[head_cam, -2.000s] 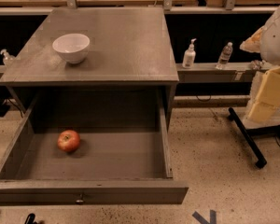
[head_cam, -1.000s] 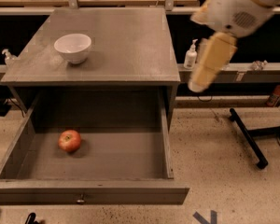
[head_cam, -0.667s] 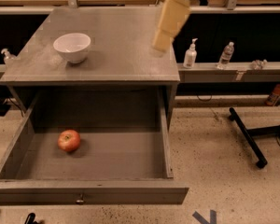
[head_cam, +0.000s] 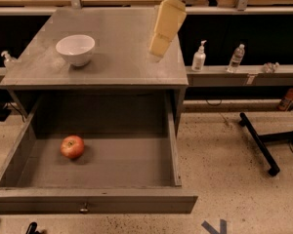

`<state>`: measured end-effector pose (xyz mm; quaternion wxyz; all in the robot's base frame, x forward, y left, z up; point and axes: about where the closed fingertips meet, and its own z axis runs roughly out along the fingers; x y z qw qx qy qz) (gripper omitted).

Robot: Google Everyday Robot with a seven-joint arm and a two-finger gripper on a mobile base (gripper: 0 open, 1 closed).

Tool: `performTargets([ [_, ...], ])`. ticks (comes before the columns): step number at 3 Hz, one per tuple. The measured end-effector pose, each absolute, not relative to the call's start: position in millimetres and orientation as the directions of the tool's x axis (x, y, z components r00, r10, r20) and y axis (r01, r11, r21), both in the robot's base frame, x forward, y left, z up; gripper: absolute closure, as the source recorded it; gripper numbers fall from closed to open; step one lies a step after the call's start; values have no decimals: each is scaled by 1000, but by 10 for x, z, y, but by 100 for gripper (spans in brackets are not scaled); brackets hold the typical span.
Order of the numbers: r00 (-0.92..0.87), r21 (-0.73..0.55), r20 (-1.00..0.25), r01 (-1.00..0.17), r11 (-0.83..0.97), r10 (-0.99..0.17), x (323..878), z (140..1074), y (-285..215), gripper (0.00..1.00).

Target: Pick apple from top drawer and place on counter

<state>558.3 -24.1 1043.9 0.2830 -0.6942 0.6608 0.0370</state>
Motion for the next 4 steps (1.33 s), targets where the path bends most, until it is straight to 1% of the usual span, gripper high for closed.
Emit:
performTargets([
  [1,153,-369,-405,-930,8,-902,5523,10330,-243,0],
  [2,220,-423,-371,-905,-46,-902,5496,9915,90,0],
  [3,239,-432,-366,-900,-63,-899,5521,9582,281,0],
  [4,239,-432,-366,-900,-63,-899,5521,9582,281,0],
])
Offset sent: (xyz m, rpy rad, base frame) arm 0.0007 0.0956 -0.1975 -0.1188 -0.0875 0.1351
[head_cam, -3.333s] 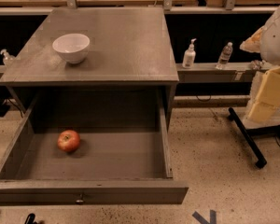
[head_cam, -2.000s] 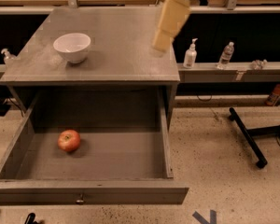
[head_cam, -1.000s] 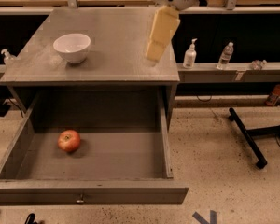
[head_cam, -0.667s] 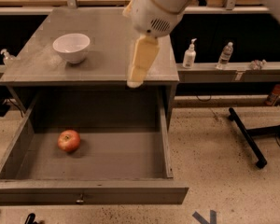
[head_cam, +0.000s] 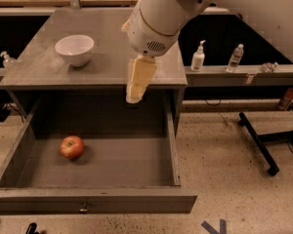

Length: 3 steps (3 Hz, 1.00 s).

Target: Pick apple from top drawer and place on counter

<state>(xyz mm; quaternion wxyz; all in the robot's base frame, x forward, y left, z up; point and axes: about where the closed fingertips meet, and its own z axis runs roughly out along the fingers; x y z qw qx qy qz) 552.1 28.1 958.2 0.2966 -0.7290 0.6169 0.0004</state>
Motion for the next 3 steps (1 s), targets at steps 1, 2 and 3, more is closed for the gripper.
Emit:
performTargets([
  [1,233,-391,-372,-917,-76,-899,5660,9239,490,0],
  [2,230,-340,-343,-934,-108,-911,5858,8558,967,0],
  [3,230,-340,-342,-934,-108,-911,5858,8558,967,0],
])
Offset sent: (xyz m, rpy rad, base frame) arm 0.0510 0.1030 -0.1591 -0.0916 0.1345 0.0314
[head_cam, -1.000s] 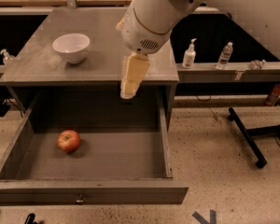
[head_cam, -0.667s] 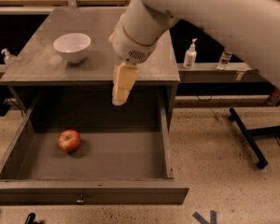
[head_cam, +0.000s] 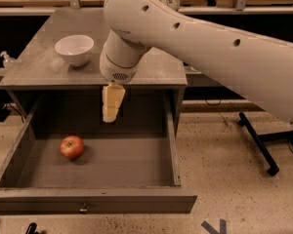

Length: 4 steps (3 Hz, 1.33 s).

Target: Pick apple from top drawer and place on counter

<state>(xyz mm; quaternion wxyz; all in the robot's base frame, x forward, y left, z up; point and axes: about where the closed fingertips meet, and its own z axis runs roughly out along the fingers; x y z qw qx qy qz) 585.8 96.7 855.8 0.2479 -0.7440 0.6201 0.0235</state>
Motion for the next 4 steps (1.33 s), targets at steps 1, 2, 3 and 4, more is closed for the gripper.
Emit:
performTargets([
  [1,232,-320,-351,-940,-116,-907,5894,8460,1022,0],
  [2,262,-274,-383,-948,-162,-886,6025,7921,1263,0],
  [3,262,-272,-382,-948,-163,-886,6024,7914,1265,0],
  [4,306,-276,-406,-939,-204,-861,5976,7982,1338,0],
])
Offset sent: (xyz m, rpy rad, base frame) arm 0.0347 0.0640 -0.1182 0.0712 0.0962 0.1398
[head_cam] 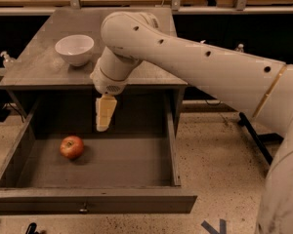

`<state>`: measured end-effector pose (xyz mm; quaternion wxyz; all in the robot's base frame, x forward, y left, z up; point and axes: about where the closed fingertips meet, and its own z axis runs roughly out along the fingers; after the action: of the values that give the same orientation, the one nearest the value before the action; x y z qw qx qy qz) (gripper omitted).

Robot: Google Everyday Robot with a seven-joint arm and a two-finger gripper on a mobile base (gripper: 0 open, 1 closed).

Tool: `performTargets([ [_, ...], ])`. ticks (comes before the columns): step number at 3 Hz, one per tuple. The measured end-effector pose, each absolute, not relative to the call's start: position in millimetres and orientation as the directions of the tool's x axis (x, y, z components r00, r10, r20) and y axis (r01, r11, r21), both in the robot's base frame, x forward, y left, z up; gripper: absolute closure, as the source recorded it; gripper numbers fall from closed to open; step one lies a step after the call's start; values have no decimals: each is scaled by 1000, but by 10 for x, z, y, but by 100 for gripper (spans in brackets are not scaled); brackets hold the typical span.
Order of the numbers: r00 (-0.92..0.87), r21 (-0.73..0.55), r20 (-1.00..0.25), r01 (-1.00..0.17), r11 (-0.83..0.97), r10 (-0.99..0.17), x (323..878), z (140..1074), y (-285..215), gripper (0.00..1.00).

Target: Pick apple from top drawer and place on counter

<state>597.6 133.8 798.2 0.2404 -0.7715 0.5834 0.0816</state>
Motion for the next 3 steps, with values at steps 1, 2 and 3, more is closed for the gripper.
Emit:
performTargets([
  [1,432,-282,-385,-897,-341,-815,5844,8113,1606,0],
  [2,453,-265,-371,-889,-374,-811,5785,8085,1601,0],
  [3,470,-295,-348,-876,-381,-811,5832,7842,1609,0],
])
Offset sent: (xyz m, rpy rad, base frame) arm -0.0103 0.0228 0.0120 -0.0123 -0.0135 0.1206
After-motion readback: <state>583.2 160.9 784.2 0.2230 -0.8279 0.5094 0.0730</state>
